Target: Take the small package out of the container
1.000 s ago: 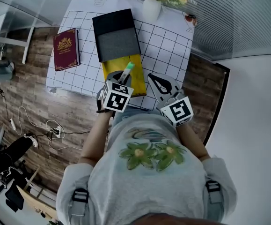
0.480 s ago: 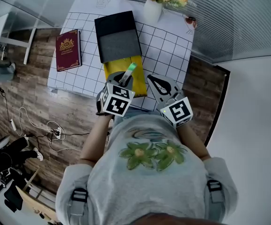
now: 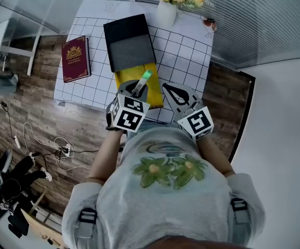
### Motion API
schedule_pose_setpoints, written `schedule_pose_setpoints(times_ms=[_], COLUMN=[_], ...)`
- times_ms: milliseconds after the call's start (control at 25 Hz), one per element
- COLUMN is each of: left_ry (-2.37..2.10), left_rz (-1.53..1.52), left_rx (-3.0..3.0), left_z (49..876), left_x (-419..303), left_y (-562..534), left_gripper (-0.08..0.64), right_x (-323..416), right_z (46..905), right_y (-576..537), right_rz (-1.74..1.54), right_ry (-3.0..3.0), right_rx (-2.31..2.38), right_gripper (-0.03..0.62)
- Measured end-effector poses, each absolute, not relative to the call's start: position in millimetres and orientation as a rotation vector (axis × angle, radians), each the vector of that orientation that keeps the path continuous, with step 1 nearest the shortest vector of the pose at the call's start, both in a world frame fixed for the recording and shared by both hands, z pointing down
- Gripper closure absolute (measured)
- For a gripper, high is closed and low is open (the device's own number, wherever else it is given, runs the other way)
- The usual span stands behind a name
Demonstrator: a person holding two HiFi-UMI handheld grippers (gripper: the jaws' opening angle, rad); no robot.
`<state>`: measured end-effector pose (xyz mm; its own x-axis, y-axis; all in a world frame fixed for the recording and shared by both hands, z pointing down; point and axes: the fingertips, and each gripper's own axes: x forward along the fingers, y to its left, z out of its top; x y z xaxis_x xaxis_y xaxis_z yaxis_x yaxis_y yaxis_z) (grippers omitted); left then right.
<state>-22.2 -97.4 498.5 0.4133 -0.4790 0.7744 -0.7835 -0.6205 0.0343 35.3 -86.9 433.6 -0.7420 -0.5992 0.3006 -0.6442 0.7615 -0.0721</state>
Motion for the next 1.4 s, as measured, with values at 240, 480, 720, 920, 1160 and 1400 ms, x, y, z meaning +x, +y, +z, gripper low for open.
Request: schedule_pose_setpoints(times_ms=[240, 480, 720, 920, 1160, 1400], left_ry=[-1.086, -1.088, -1.092, -1.101, -1.107, -1.104], left_rz=[1.068, 1.091, 1.102, 1.089, 1.102, 1.108], left_rx=[2.32, 2.351, 2.378, 2.388, 2.393, 2.396], left_z=[486.1, 477.6, 471.0, 466.3, 464.2, 463.5], left_x=[-19.9, -19.1, -18.2, -17.9, -17.7, -17.1], left_y=[-97.0, -93.4, -87.4, -85.1, -83.5, -82.6], left_gripper=[0.463, 0.463, 0.463, 0.463, 0.463, 0.463], right_x=[35.6, 33.6, 28.0, 22.5, 23.5, 27.3], right_z=[434.8, 432.7, 429.8, 431.5, 430.7, 430.9], right_y=[-84.7, -81.2, -72.8, -65.7, -65.2, -65.7], right_rz=[0.258, 0.247, 0.229, 0.214, 0.212, 0.212], right_ry=[-2.693, -2.694, -2.707, -2.714, -2.714, -2.707], right_rx=[0.977, 0.976, 0.937, 0.901, 0.902, 0.911], right_gripper=[0.584, 0.584, 0.584, 0.585, 0.584, 0.584])
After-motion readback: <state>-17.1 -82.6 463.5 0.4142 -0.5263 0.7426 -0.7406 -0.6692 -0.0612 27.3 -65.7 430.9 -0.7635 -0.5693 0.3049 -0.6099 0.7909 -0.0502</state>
